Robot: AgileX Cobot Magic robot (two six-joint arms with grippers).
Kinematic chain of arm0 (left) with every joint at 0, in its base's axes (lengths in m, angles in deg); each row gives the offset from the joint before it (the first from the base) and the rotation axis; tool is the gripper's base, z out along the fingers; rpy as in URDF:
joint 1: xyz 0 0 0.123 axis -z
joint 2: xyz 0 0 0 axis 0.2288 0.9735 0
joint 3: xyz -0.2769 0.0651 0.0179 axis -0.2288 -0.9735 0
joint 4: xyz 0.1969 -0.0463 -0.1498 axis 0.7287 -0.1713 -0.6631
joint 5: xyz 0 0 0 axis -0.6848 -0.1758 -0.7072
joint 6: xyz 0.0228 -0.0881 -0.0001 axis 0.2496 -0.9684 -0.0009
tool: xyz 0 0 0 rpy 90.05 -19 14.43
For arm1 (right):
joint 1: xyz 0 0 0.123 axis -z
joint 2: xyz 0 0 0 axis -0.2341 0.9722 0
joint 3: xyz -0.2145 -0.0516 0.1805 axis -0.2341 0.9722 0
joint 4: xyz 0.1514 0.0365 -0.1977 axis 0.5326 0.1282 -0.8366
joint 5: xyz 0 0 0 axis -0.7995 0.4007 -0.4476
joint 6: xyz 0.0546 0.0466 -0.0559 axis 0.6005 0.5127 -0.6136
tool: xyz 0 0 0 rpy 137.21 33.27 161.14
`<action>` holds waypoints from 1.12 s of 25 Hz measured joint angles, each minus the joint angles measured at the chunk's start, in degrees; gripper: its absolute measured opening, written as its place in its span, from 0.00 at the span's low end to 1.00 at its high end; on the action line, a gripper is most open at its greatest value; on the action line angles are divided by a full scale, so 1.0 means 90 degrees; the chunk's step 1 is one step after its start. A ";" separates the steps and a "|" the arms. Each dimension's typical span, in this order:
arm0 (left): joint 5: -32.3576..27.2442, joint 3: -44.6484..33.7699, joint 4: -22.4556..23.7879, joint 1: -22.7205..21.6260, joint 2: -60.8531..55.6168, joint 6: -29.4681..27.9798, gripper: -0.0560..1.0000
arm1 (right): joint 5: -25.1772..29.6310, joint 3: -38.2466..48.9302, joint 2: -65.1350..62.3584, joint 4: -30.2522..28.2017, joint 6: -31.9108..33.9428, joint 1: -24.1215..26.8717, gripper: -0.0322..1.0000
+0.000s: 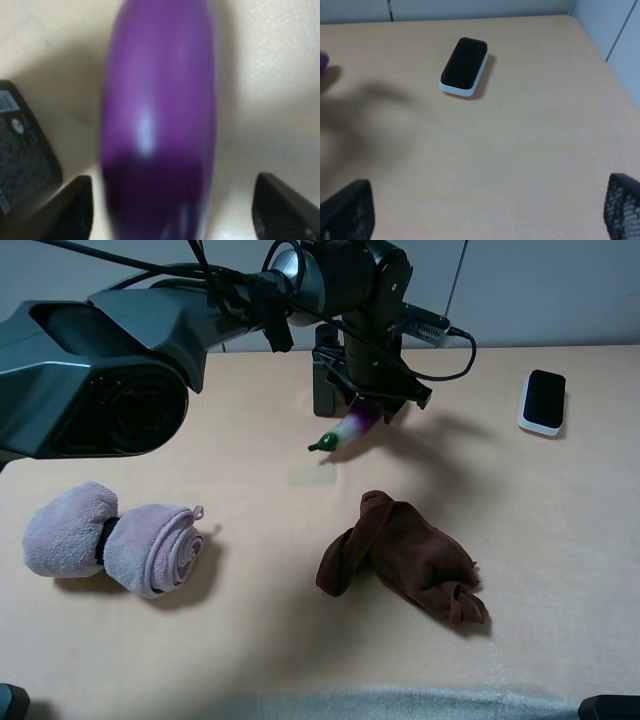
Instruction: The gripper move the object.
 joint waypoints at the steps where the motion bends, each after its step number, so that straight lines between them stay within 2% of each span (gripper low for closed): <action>1: 0.0000 0.0000 0.0000 0.0000 0.0000 0.0000 0.70 | 0.0000 0.0000 0.0000 0.0000 0.0000 0.0000 0.70; 28: -0.0061 0.0026 -0.0017 0.0000 -0.0072 -0.0030 0.72 | 0.0000 0.0000 0.0000 0.0000 0.0000 0.0000 0.70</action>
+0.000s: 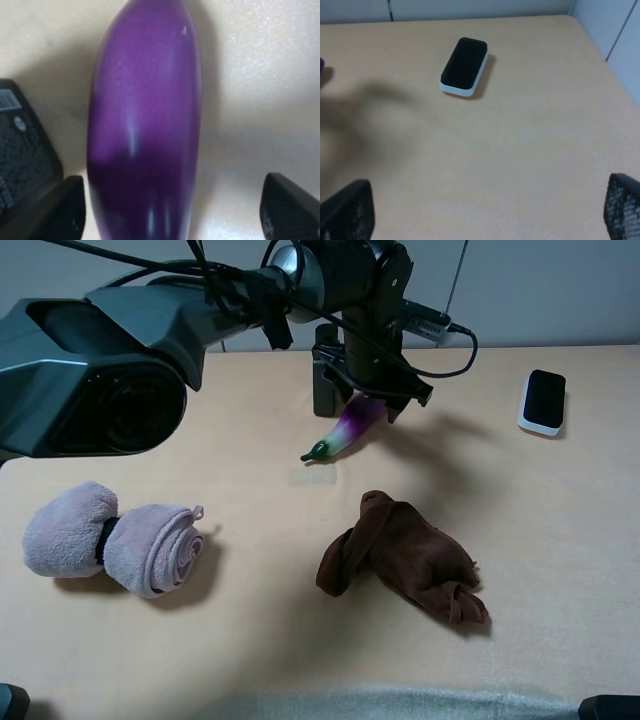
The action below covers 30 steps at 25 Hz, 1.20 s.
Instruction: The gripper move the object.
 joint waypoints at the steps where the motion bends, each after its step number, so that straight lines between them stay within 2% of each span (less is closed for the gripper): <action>1: -0.0022 0.0036 0.0000 0.0000 -0.0014 0.0000 0.72 | 0.0000 0.0000 0.0000 0.0000 0.0000 0.0000 0.70; 7: -0.0302 0.0389 -0.0008 0.0000 -0.0045 -0.0007 0.72 | 0.0000 0.0000 0.0000 0.0000 0.0000 0.0000 0.70; 16: -0.1083 0.1155 -0.0137 0.0000 -0.0045 -0.0020 0.72 | 0.0000 0.0000 0.0000 0.0000 0.0000 0.0000 0.70; 22: -0.1090 0.1565 -0.0363 0.0000 -0.0080 -0.0020 0.72 | 0.0000 0.0000 0.0000 0.0000 0.0000 0.0000 0.70; 30: -0.1097 0.1590 -0.0531 0.0000 -0.0462 -0.0020 0.72 | 0.0000 0.0000 0.0000 0.0000 0.0000 0.0000 0.70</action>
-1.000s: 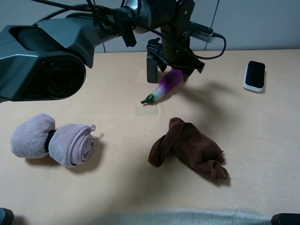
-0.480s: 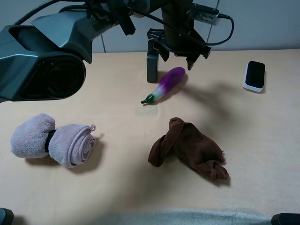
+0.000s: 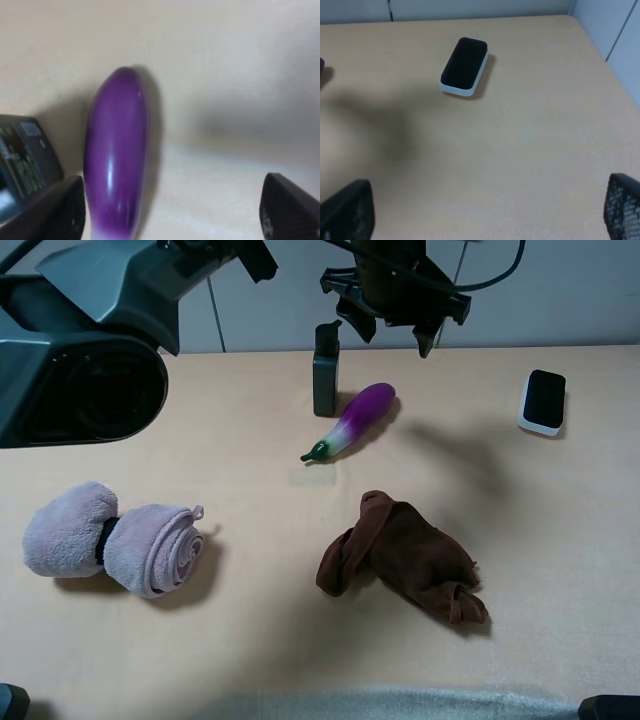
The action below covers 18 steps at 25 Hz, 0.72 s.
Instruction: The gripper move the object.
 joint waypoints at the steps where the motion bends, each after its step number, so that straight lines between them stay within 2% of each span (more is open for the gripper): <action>1: 0.0000 0.0000 -0.0008 0.0000 -0.0084 0.0000 0.72 | 0.0000 0.0000 0.0000 0.0000 0.0000 0.0000 0.70; 10: -0.0005 -0.0224 -0.0018 0.0000 -0.0939 0.0067 0.72 | 0.0000 0.0000 0.0000 0.0000 0.0000 0.0000 0.70; 18: -0.0005 -0.1801 0.0164 0.0000 -0.2219 0.0214 0.72 | 0.0000 0.0000 0.0000 0.0000 0.0000 0.0000 0.70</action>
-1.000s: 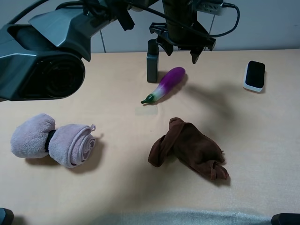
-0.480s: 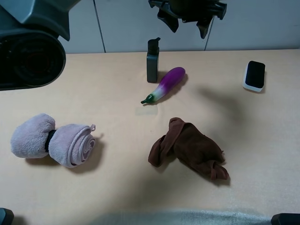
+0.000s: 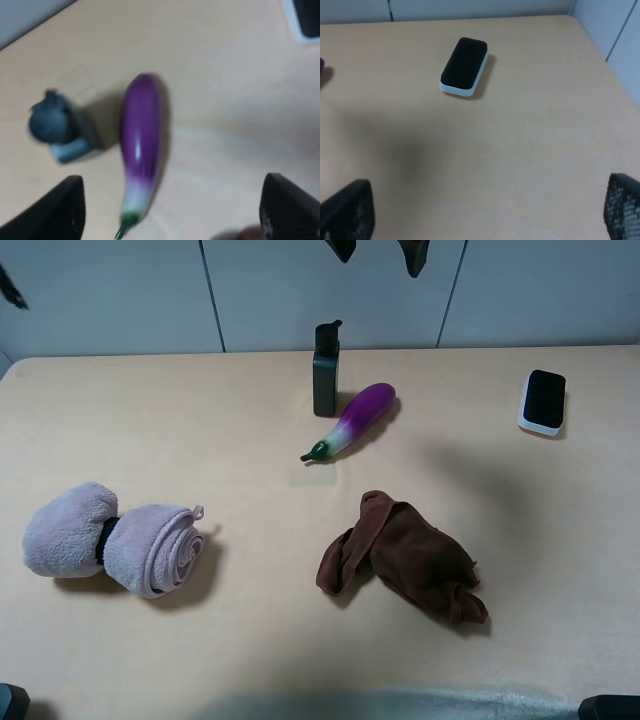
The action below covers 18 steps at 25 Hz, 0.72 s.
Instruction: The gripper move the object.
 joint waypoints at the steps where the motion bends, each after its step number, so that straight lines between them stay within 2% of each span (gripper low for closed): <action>1: 0.0000 -0.0244 0.0045 0.0000 -0.0201 0.0006 0.72 | 0.0000 0.0000 0.0000 0.0000 0.0000 0.0000 0.70; 18: 0.0000 -0.3635 0.0152 0.0000 -0.3479 0.0278 0.73 | 0.0000 0.0000 0.0000 0.0000 0.0000 0.0000 0.70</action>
